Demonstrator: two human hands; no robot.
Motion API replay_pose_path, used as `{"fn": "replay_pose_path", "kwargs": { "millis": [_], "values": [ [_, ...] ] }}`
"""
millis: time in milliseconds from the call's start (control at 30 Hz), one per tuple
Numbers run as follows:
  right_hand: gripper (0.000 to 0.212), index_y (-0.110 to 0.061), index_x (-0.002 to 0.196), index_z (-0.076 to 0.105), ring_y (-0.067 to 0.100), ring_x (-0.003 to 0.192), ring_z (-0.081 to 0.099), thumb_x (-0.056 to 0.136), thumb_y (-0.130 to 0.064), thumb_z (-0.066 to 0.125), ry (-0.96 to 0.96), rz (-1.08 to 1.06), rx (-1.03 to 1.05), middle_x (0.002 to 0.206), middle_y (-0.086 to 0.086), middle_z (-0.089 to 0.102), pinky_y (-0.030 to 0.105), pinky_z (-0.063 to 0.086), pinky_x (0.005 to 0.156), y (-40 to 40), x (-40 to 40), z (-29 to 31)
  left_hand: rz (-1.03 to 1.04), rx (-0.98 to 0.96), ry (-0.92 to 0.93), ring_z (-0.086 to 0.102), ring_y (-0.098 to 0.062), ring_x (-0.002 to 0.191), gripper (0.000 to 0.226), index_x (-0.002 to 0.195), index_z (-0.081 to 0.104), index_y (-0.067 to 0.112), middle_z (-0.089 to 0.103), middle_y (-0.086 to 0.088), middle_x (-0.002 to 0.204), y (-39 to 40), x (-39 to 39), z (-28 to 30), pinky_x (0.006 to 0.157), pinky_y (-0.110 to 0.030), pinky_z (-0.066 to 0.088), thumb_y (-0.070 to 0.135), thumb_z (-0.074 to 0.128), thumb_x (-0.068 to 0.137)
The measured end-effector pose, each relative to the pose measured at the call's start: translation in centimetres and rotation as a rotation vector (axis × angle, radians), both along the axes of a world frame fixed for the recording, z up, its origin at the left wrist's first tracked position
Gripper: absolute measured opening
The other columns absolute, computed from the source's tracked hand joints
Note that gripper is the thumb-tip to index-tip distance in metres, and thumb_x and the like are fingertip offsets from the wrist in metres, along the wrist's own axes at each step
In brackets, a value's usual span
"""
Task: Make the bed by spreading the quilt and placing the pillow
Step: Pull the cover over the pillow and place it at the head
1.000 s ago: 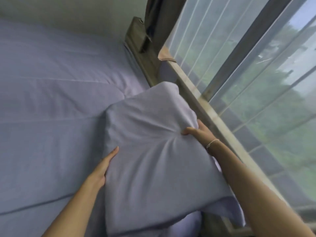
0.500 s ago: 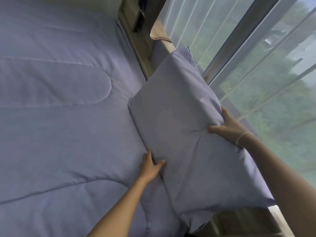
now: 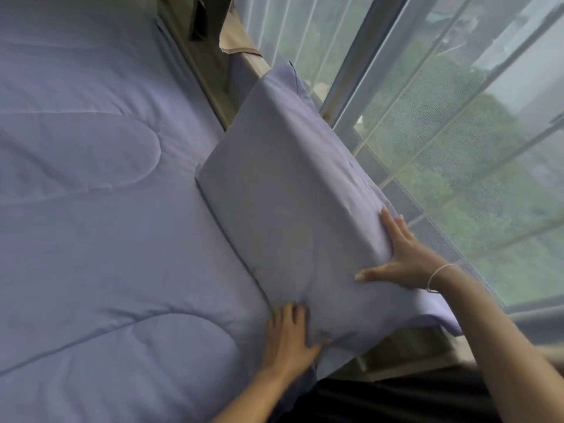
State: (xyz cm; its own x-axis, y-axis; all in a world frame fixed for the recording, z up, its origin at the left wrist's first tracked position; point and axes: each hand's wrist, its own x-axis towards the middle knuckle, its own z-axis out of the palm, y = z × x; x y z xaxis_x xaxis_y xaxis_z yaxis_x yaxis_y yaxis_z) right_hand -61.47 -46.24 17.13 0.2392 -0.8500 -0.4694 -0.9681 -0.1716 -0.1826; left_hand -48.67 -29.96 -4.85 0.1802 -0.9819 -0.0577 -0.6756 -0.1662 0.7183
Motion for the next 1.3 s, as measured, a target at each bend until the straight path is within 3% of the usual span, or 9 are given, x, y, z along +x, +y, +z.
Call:
{"fn": "replay_pose_path", "kwargs": {
  "millis": [100,200,333,500,700,967,1100,1200,1300],
  "values": [
    [0.133,-0.049,0.144,-0.016,0.026,0.147,-0.012,0.047,-0.078,0.070,-0.013,-0.023,0.021,0.158,-0.006,-0.021,0.052,0.005,0.119,0.2,-0.4,0.9,-0.142,0.054,-0.121,0.060,-0.029,0.099,0.066,0.112,0.056,0.023,0.048,0.013,0.134,0.3,-2.5,-0.5,0.086,-0.040,0.047,0.076,0.029,0.082],
    [0.096,-0.049,0.147,-0.004,0.024,0.149,-0.001,0.069,-0.082,0.043,-0.064,-0.052,-0.049,0.160,-0.006,-0.012,0.045,0.005,0.120,0.9,-1.5,0.4,-0.141,0.063,-0.320,0.059,-0.029,0.081,0.048,0.101,0.064,0.020,0.065,-0.007,0.094,-0.2,-2.8,0.6,0.075,-0.039,0.038,0.058,0.054,0.074],
    [0.077,-0.047,0.148,0.000,0.016,0.148,0.003,0.081,-0.078,0.023,-0.154,-0.032,-0.157,0.161,-0.006,-0.005,0.036,0.005,0.118,2.5,-2.9,-1.8,-0.195,-0.063,-0.364,0.057,-0.023,0.070,0.018,0.084,0.062,0.025,0.062,0.001,0.076,-1.2,-2.9,0.0,0.072,-0.034,0.031,0.030,0.072,0.069],
    [0.075,-0.042,0.150,0.002,0.018,0.149,0.003,0.085,-0.073,0.026,-0.107,0.022,-0.166,0.162,-0.003,-0.002,0.036,0.006,0.120,2.9,-3.9,-2.0,-0.328,-0.115,-0.427,0.058,-0.022,0.069,0.019,0.087,0.063,0.024,0.063,0.001,0.075,0.3,-3.2,-2.0,0.063,-0.030,0.044,0.026,0.064,0.067],
    [0.070,-0.040,0.150,0.002,0.028,0.148,-0.002,0.091,-0.064,0.031,-0.013,0.115,-0.436,0.161,0.000,-0.004,0.063,0.002,0.114,3.4,-2.1,-1.5,-0.467,-0.189,-0.547,0.057,-0.025,0.071,0.028,0.080,0.066,0.025,0.063,-0.001,0.079,1.0,-1.5,-2.8,0.067,-0.035,0.045,0.049,0.052,0.078],
    [0.108,-0.036,0.151,0.000,0.031,0.148,0.003,0.070,-0.072,0.061,0.004,0.291,-0.411,0.162,0.003,0.001,0.059,0.020,0.114,4.8,-5.0,-3.4,-0.704,-0.115,-0.463,0.061,-0.031,0.091,0.047,0.100,0.066,0.020,0.066,-0.007,0.097,0.0,0.9,-2.6,0.078,-0.039,0.048,0.047,0.035,0.077],
    [0.107,-0.039,0.150,-0.002,0.027,0.148,-0.003,0.069,-0.079,0.055,0.020,0.211,-0.364,0.162,-0.001,0.000,0.066,0.006,0.114,6.1,-6.4,-2.9,-0.251,-0.219,-0.299,0.064,-0.035,0.078,0.041,0.093,0.066,0.009,0.065,-0.016,0.087,-2.4,3.4,-0.1,0.073,-0.041,0.049,0.026,0.035,0.073],
    [0.089,-0.024,0.153,0.005,0.022,0.149,-0.004,0.084,-0.072,0.038,-0.009,0.200,-0.509,0.161,-0.001,0.005,0.058,-0.001,0.116,5.6,-3.3,-1.6,0.002,-0.232,-0.242,0.055,-0.040,0.111,0.055,0.133,0.046,0.004,0.052,-0.025,0.127,-5.7,4.9,3.0,0.090,-0.048,0.047,0.012,0.049,0.078],
    [0.073,-0.016,0.152,0.009,0.022,0.149,0.003,0.096,-0.057,0.030,-0.092,0.226,-0.608,0.161,0.002,0.010,0.048,0.003,0.118,4.5,0.9,-1.9,-0.116,-0.031,-0.184,0.022,-0.034,0.141,0.077,0.150,0.000,0.011,0.004,-0.014,0.159,-7.9,4.5,5.1,0.104,-0.053,0.034,0.012,0.046,0.088]
  ]
}}
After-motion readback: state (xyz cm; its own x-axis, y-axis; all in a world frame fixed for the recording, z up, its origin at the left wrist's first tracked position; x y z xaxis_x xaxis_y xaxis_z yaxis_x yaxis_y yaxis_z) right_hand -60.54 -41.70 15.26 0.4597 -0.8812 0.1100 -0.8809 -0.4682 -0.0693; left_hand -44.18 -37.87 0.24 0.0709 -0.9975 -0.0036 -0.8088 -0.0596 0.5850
